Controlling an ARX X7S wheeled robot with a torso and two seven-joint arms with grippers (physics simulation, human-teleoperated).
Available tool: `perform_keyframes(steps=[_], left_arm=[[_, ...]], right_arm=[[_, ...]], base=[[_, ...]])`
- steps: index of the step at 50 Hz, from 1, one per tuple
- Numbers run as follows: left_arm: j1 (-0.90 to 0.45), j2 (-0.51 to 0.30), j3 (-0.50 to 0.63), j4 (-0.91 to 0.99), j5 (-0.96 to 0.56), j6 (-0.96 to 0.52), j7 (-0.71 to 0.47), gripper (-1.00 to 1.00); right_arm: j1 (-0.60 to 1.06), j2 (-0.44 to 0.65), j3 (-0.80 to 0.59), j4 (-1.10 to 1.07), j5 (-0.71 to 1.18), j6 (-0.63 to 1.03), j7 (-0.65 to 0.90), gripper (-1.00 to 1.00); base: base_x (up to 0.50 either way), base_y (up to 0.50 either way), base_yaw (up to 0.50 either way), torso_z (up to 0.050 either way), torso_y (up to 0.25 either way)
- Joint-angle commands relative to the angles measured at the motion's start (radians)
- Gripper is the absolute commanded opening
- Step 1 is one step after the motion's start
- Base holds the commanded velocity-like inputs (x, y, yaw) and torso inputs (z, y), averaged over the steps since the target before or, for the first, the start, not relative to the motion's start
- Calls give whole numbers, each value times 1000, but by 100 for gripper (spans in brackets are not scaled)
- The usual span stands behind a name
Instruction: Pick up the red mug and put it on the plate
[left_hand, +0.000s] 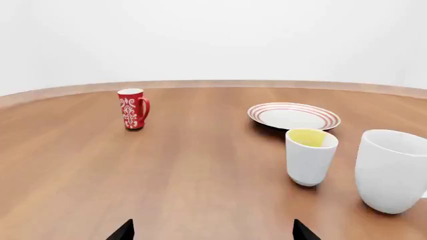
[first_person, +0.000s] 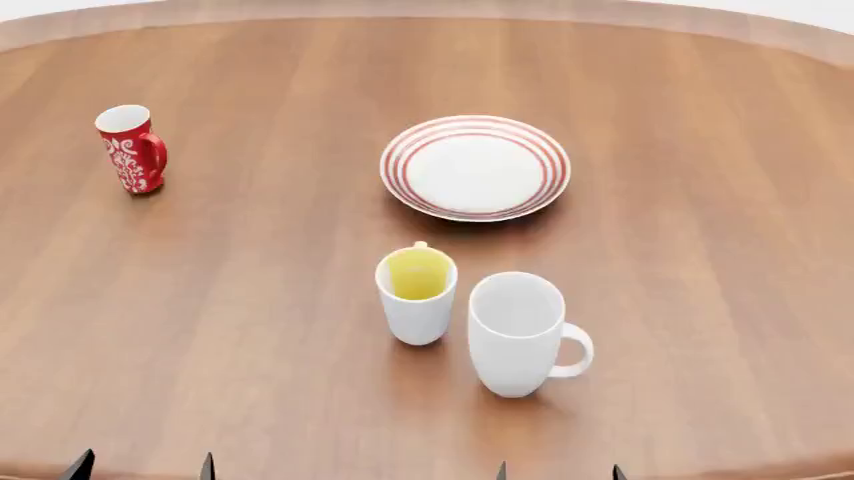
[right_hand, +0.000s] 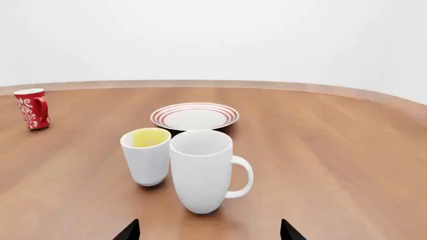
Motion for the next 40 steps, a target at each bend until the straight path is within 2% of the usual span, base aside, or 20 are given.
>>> perform_keyframes(steps=[1,18,30,40], left_arm=[[0,-15,17,-1,-16,-1,-21,100],[2,-58,66,3,-54,0,-70,100],[1,-74,85,2,-69,2,-91,100],[3,-86,97,4,-81,5,-104,100]], right_arm=[[-2,16,-25,0,4,7,24,100],[-7,57,-80,-11,41,28,72,100],[-8,74,-100,-3,60,15,87,100],[-10,84,-119,-3,62,16,104,100]], base=[[0,0,0,0,0],[0,-2,0,0,0],[0,-497,0,0,0],[0,0,0,0,0]])
